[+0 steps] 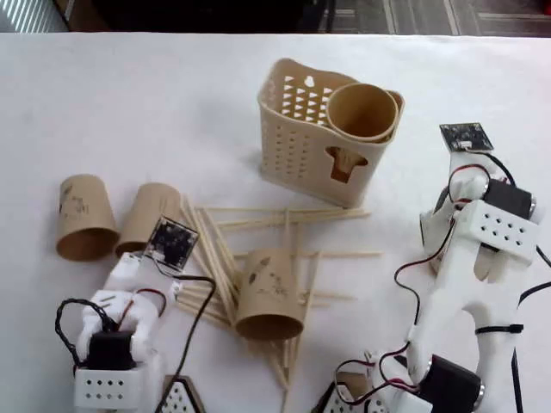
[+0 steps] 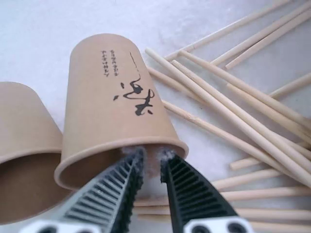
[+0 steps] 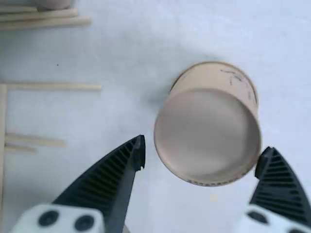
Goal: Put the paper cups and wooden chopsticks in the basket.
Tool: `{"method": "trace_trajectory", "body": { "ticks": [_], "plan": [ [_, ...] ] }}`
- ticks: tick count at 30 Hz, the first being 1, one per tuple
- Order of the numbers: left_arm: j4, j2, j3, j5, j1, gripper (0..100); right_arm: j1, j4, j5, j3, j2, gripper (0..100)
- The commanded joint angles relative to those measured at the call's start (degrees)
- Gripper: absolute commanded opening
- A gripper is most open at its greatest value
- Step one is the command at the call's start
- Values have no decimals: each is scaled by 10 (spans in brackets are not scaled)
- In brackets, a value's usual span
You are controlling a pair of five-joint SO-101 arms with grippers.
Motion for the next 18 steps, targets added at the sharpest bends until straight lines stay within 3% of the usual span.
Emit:
{"method": "trace_trajectory", "body": {
  "ticks": [1, 10, 18],
  "plan": [
    [-7, -5, -2, -5, 5, 79, -3, 30, -4, -35, -10, 350],
    [-7, -5, -2, -5, 5, 79, 0, 50, -3, -35, -29, 350],
    [-7, -5, -2, -5, 5, 79, 15, 34, -2, -33, -156, 348]
  ]
}}
